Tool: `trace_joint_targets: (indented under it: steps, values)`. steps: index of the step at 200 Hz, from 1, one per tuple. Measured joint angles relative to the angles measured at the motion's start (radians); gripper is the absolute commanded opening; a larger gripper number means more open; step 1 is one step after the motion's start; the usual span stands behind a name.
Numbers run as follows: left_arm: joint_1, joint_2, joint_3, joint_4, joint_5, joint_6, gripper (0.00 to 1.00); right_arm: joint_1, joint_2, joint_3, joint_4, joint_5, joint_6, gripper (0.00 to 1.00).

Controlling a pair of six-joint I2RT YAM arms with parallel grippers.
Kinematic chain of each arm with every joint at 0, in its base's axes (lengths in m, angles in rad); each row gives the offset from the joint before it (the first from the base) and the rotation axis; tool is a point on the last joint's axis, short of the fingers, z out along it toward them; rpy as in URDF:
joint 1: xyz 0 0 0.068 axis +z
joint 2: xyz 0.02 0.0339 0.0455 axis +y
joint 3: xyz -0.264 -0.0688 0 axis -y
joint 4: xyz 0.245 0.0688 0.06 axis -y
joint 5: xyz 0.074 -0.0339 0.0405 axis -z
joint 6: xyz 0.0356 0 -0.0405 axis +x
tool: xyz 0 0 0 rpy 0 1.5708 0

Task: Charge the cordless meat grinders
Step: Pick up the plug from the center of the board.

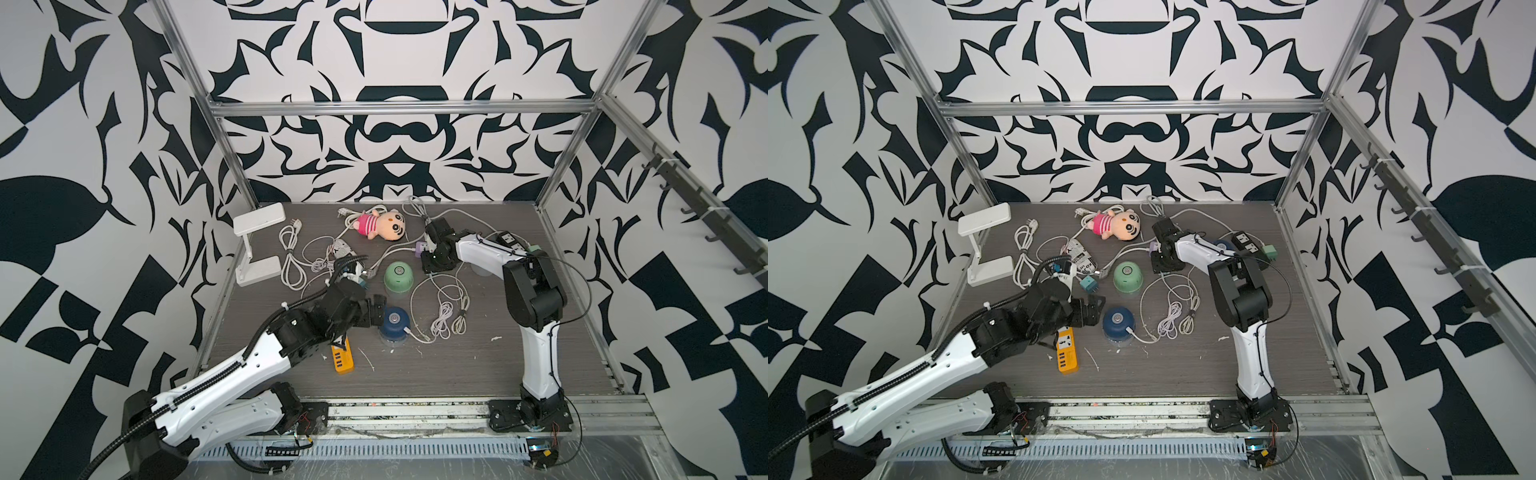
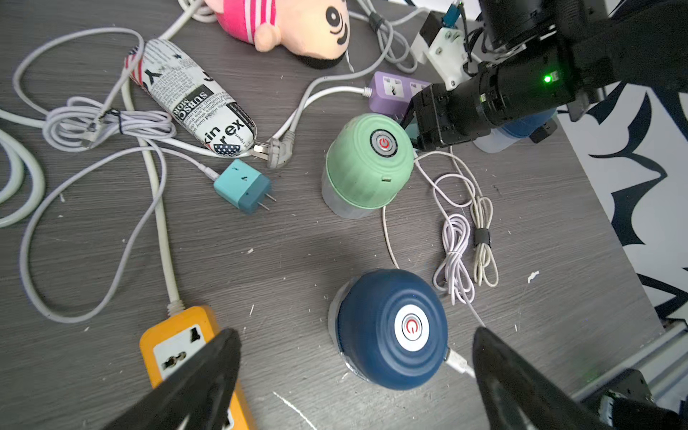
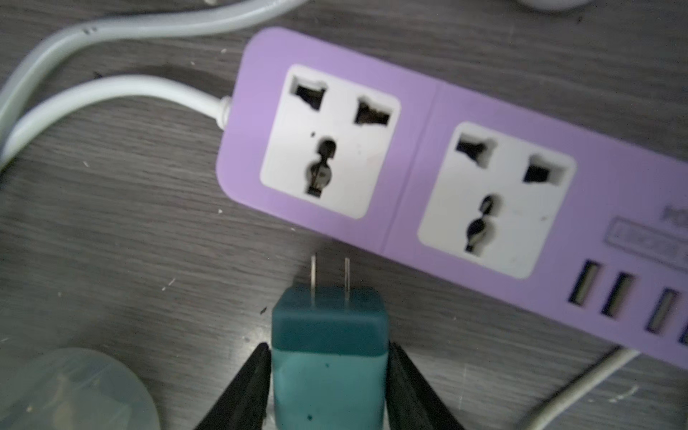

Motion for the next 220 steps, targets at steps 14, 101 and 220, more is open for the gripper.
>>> trace_joint_targets:
  steps: [14, 101, 220]
  values:
    - [0.049, 0.043, 0.067, -0.019, 0.071, 0.032, 0.99, 0.000, 0.000, 0.000, 0.005, 0.002, -0.006, 0.50]
    - [0.301, 0.309, 0.417, -0.085, 0.464, 0.129, 0.87, 0.000, -0.030, -0.048, 0.051, 0.010, -0.047, 0.34]
    - [0.408, 0.620, 0.687, -0.159, 0.874, 0.117, 0.75, -0.002, -0.589, -0.435, 0.409, -0.224, -0.158, 0.23]
